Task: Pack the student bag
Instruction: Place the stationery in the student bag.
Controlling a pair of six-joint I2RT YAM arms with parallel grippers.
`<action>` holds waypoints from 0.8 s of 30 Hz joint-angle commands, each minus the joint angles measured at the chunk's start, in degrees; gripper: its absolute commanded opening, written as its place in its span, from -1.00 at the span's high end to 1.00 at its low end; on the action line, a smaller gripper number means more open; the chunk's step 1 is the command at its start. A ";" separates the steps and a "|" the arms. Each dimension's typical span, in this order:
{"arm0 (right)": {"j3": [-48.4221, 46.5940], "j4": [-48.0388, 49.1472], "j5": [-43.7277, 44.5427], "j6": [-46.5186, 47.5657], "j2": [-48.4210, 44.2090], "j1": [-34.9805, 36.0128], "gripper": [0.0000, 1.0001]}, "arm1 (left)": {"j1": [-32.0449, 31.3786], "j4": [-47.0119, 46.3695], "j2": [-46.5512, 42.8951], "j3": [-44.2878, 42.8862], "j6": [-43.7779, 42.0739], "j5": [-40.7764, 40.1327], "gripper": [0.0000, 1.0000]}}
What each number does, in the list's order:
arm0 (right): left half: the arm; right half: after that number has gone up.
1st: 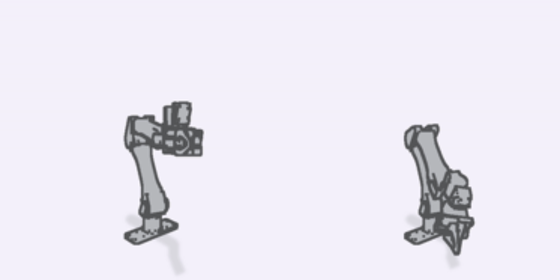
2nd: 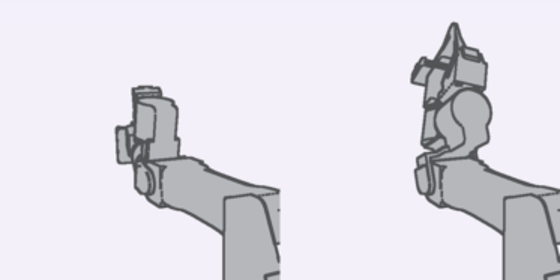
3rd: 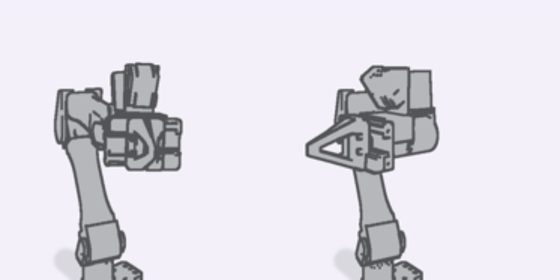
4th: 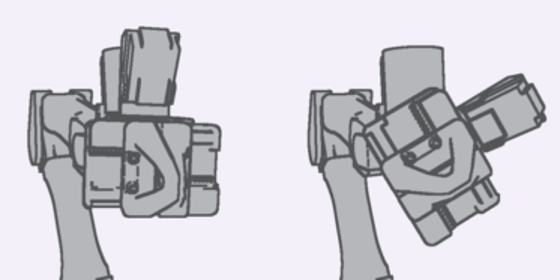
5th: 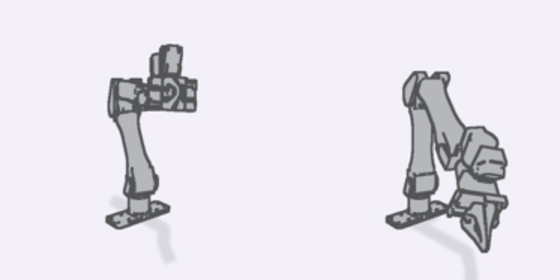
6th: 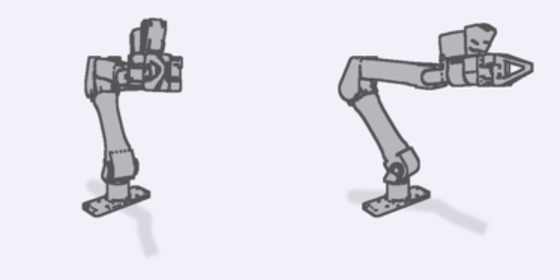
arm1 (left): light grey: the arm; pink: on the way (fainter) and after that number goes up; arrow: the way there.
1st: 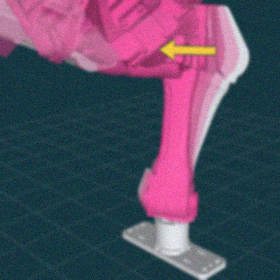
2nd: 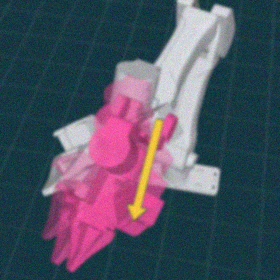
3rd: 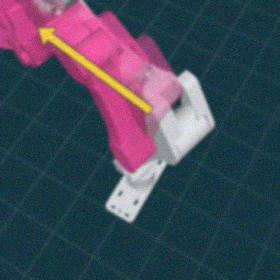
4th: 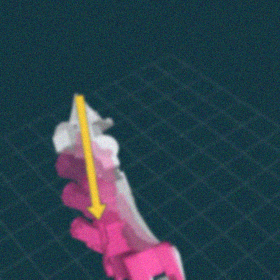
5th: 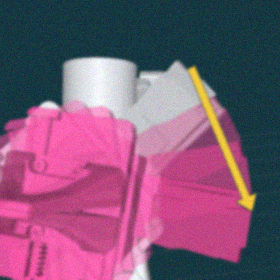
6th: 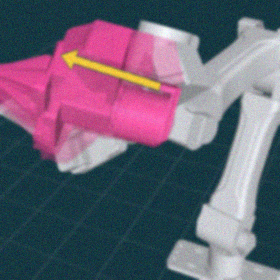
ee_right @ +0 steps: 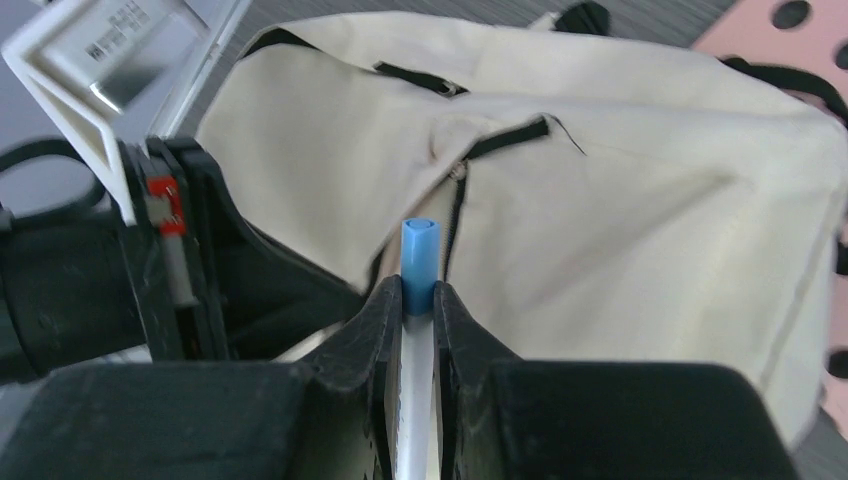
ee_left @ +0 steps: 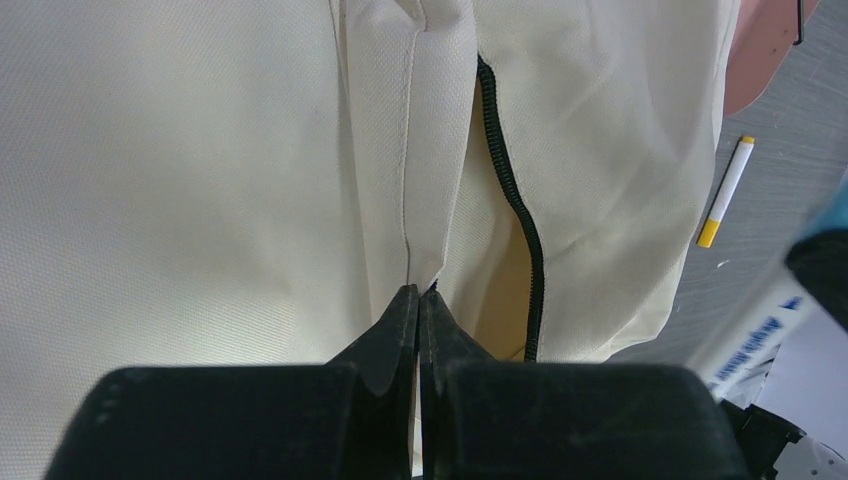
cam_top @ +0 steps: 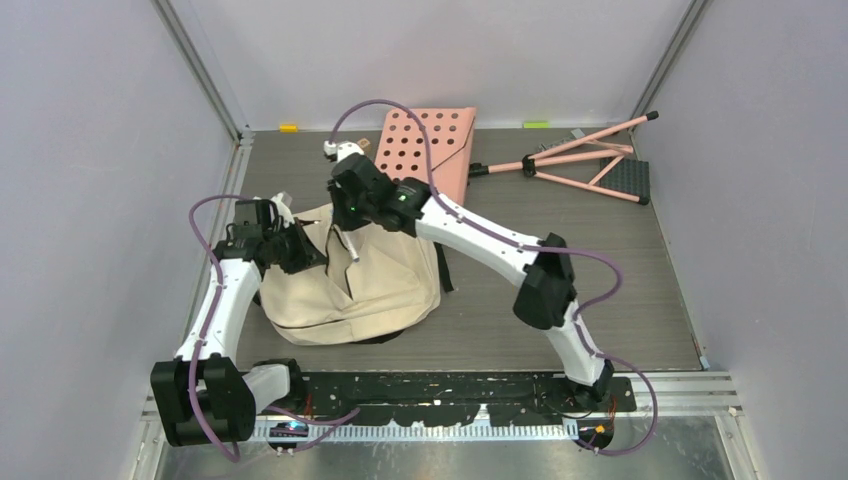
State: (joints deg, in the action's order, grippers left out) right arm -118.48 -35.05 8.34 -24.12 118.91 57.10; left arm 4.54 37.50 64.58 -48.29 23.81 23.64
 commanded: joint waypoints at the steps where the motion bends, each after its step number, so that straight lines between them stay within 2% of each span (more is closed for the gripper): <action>1: -14.53 -4.07 -3.44 1.58 8.07 0.64 0.99 | 0.37 -1.57 -1.59 -0.07 0.72 1.56 1.00; 4: -20.89 -6.99 -2.82 2.05 13.30 1.16 0.99 | 0.51 -1.59 -1.70 -0.13 0.76 1.41 1.00; 12: -20.28 -7.86 -2.09 0.30 16.17 1.46 0.99 | 0.74 -2.40 -1.62 0.22 1.15 1.58 1.00; 24: -27.71 -11.85 -1.10 -11.94 21.81 1.61 0.99 | 0.75 -2.87 -1.70 0.57 1.65 2.30 1.00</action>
State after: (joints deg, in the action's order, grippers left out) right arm -143.02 -45.56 6.37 -31.18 139.92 58.35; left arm 4.91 36.47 64.47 -47.66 25.12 24.27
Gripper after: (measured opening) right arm 0.187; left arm 0.009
